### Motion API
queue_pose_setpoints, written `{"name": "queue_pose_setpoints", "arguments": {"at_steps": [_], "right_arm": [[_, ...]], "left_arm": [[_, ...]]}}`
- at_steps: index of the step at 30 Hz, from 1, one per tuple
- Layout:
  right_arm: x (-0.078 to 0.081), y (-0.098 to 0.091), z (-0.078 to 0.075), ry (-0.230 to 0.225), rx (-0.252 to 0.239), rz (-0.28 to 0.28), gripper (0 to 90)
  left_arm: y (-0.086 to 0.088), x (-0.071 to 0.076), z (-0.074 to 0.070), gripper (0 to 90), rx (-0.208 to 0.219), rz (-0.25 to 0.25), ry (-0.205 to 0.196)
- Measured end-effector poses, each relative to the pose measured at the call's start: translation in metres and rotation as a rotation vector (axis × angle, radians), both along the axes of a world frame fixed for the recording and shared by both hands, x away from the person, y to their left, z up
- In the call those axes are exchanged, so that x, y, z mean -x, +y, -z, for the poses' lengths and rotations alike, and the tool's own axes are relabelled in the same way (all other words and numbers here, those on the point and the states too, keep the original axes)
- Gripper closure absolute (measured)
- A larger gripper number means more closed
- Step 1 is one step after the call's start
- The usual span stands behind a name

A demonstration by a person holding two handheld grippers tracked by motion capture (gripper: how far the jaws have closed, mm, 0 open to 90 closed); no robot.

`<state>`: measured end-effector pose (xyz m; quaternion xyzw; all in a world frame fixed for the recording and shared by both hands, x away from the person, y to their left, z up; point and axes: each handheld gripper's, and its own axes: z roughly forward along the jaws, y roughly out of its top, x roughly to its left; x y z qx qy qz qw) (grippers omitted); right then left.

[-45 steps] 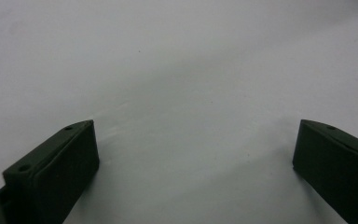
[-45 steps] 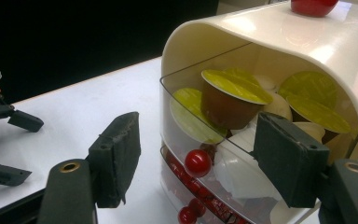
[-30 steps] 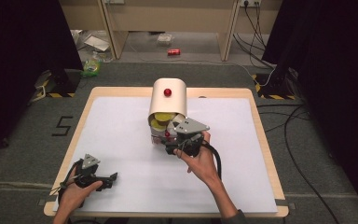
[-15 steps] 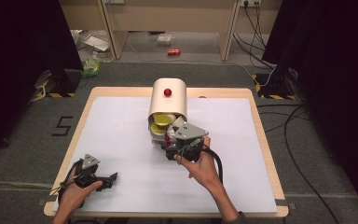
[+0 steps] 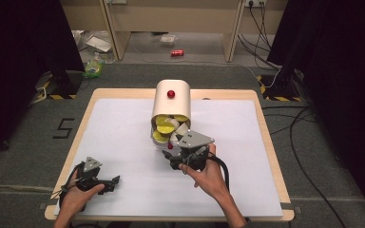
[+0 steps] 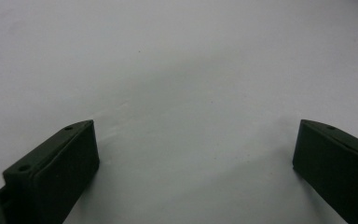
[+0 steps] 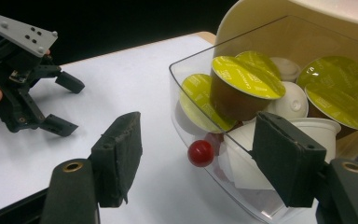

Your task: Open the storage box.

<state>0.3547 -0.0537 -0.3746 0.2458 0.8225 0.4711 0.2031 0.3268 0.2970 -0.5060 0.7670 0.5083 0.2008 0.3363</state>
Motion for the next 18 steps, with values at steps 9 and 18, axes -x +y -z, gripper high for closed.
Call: {"name": "queue_pose_setpoints", "arguments": {"at_steps": [9, 18], "right_arm": [[0.008, -0.001, 0.001, 0.003, 0.013, -0.009, 34.1], [0.013, 0.000, 0.001, 0.004, 0.030, -0.010, 34.1]], "left_arm": [[0.000, 0.000, 0.000, 0.0, 0.001, 0.000, 0.000], [0.000, 0.000, 0.000, 0.0, 0.002, 0.000, 0.000]]}}
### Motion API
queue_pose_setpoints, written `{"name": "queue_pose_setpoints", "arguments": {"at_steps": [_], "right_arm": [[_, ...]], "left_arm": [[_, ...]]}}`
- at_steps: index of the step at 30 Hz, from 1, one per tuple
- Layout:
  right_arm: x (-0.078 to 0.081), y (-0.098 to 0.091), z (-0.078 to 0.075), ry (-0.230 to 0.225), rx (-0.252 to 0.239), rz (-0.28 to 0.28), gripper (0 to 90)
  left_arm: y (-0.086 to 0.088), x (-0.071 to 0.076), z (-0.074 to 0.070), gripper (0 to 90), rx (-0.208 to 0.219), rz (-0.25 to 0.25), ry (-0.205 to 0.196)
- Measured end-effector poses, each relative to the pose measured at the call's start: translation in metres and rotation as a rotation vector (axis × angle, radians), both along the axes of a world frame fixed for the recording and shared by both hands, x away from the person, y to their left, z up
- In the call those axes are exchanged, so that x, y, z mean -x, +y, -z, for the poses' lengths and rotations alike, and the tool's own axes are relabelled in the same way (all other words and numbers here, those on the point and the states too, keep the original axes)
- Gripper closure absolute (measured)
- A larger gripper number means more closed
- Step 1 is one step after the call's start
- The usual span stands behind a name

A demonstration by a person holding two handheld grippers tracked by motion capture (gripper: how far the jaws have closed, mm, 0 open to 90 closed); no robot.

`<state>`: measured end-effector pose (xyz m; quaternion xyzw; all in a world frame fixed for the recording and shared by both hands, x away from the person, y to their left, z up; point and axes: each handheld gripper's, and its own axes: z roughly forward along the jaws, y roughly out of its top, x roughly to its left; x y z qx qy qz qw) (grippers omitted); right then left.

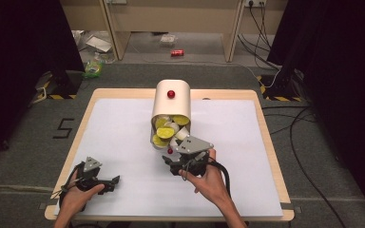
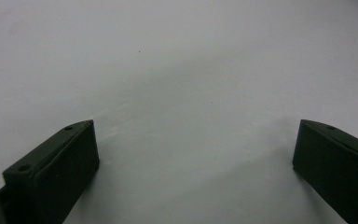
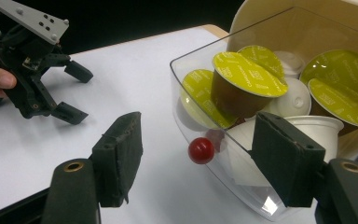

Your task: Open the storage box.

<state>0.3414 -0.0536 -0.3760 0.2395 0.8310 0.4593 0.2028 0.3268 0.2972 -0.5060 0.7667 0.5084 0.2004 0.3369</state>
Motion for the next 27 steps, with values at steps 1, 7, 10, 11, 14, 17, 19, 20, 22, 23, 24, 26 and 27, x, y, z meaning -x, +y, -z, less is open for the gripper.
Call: {"name": "queue_pose_setpoints", "arguments": {"at_steps": [1, 7, 10, 11, 14, 17, 19, 20, 22, 23, 24, 26, 27], "right_arm": [[0.001, 0.000, 0.000, 0.003, 0.002, 0.000, 34.2], [0.003, 0.000, 0.001, 0.002, 0.006, -0.004, 34.7], [0.005, -0.001, 0.001, 0.005, 0.008, -0.005, 34.8], [0.006, -0.001, 0.001, 0.009, 0.012, -0.007, 34.8], [0.007, -0.001, 0.001, 0.009, 0.018, -0.010, 34.7], [0.009, -0.001, 0.002, 0.014, 0.025, -0.013, 34.7], [0.011, -0.001, 0.002, 0.019, 0.025, -0.014, 34.8], [0.011, -0.001, 0.002, 0.017, 0.023, -0.015, 34.8], [0.012, -0.001, 0.003, 0.021, 0.023, -0.016, 34.7], [0.013, -0.001, 0.003, 0.023, 0.023, -0.018, 34.7], [0.013, -0.001, 0.003, 0.023, 0.024, -0.016, 34.7], [0.014, -0.002, 0.004, 0.024, 0.026, -0.019, 34.7], [0.015, -0.002, 0.004, 0.027, 0.026, -0.021, 34.7]], "left_arm": [[0.000, 0.000, 0.000, 0.0, 0.000, 0.000, 0.000], [0.000, 0.000, 0.000, 0.0, 0.000, 0.000, 0.000], [0.000, 0.000, 0.000, 0.0, 0.001, 0.000, 0.000], [0.000, 0.000, 0.000, 0.0, 0.001, 0.000, 0.000], [0.000, 0.000, 0.000, 0.0, 0.001, 0.000, 0.000], [0.000, 0.000, 0.000, 0.0, 0.001, 0.000, 0.000], [0.000, 0.000, 0.000, 0.0, 0.001, 0.000, 0.000], [0.000, 0.000, 0.000, 0.0, 0.001, 0.000, 0.000], [0.000, 0.000, 0.000, 0.0, 0.001, 0.000, 0.000], [0.000, 0.000, 0.000, 0.0, 0.001, 0.000, 0.000], [0.000, 0.000, 0.000, 0.0, 0.001, 0.000, 0.000], [0.000, 0.000, 0.000, 0.0, 0.001, 0.001, 0.000], [0.000, 0.000, 0.000, 0.0, 0.001, 0.000, 0.000]]}}
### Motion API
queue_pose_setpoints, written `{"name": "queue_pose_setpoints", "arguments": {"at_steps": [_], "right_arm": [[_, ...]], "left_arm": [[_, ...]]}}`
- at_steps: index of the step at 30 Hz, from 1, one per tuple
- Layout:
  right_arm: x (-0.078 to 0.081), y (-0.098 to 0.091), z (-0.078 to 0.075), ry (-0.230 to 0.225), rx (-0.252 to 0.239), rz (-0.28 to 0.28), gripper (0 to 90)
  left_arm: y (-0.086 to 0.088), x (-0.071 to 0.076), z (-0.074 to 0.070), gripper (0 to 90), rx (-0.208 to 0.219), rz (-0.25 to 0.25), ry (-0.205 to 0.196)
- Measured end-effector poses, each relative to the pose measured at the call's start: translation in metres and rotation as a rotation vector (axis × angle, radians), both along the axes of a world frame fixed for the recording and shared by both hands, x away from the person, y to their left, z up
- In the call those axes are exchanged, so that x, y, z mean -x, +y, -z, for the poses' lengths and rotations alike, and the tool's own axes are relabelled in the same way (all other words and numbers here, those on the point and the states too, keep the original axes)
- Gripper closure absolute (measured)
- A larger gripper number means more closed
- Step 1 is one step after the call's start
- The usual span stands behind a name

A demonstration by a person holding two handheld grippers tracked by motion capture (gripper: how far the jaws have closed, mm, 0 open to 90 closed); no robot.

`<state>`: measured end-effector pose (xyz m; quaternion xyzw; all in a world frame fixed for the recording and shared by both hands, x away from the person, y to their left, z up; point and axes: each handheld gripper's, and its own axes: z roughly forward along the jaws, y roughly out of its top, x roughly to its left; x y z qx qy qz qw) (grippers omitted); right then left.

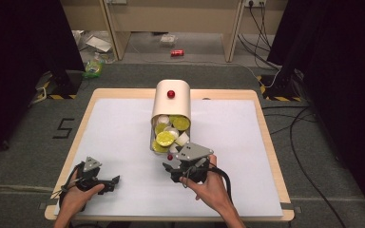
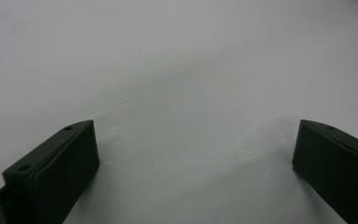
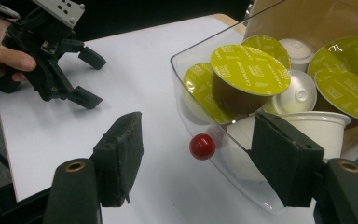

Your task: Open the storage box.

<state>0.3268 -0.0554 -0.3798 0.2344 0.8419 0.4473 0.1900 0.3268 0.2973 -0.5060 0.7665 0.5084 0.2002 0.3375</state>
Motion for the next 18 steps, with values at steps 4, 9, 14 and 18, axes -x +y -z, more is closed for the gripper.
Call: {"name": "queue_pose_setpoints", "arguments": {"at_steps": [4, 9, 14, 18], "right_arm": [[0.000, 0.000, 0.000, 0.002, -0.003, -0.002, 34.5], [0.000, -0.001, 0.000, 0.001, -0.020, 0.008, 30.9], [-0.005, -0.009, -0.004, -0.012, -0.082, 0.047, 29.7], [-0.008, -0.012, -0.004, -0.022, -0.110, 0.075, 29.5]], "left_arm": [[0.000, 0.000, 0.000, 0.0, -0.001, 0.000, 0.000], [0.000, 0.000, 0.000, 0.0, -0.001, 0.000, 0.001], [0.000, 0.000, 0.000, 0.0, -0.002, 0.000, 0.002], [0.000, 0.000, 0.000, 0.0, -0.002, 0.000, 0.002]]}}
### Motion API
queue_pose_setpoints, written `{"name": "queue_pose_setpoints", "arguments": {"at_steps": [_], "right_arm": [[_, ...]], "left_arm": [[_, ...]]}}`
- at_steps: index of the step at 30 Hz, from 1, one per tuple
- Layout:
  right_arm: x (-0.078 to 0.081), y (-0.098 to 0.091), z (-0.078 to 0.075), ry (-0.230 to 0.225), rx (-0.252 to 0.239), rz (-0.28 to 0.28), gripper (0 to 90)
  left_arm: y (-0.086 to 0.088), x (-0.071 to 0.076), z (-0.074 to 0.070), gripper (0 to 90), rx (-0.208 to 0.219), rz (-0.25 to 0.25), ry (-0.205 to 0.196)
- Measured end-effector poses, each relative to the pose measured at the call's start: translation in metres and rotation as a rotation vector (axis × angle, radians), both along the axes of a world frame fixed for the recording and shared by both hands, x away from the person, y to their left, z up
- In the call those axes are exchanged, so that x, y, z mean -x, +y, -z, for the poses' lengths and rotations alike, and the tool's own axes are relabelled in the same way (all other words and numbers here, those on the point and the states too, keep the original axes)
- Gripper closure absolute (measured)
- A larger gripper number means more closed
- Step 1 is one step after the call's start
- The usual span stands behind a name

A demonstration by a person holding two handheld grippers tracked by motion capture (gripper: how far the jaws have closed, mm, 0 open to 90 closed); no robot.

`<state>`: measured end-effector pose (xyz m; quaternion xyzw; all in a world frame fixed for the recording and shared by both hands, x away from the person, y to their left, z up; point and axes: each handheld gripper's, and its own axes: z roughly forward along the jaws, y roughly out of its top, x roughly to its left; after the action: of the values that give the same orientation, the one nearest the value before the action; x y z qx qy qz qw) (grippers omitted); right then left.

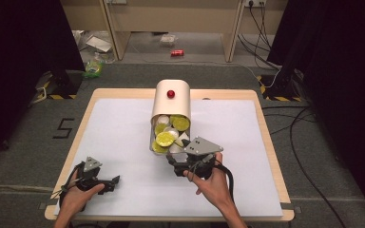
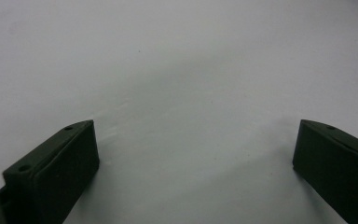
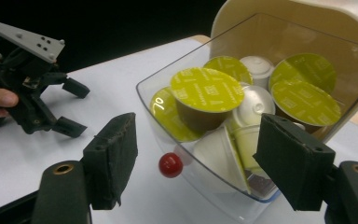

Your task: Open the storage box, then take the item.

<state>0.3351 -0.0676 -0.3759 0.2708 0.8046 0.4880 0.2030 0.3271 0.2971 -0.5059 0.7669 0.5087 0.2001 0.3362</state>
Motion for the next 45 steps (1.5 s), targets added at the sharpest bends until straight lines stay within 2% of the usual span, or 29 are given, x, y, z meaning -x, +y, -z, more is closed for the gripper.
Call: {"name": "queue_pose_setpoints", "arguments": {"at_steps": [11, 28, 39, 45], "right_arm": [[-0.007, 0.007, 0.001, -0.007, -0.016, 0.011, 29.4], [-0.017, 0.014, 0.002, -0.021, -0.006, 0.024, 30.4], [-0.023, 0.029, 0.003, -0.031, 0.001, 0.013, 30.9], [-0.029, 0.032, 0.003, -0.009, -0.019, 0.038, 30.9]], "left_arm": [[0.000, 0.000, 0.000, 0.0, -0.003, 0.001, 0.000], [0.000, 0.000, 0.000, 0.0, -0.002, 0.001, 0.000], [0.000, 0.000, 0.000, 0.0, -0.003, 0.001, -0.001], [0.000, 0.000, 0.000, 0.0, -0.003, 0.001, -0.001]]}}
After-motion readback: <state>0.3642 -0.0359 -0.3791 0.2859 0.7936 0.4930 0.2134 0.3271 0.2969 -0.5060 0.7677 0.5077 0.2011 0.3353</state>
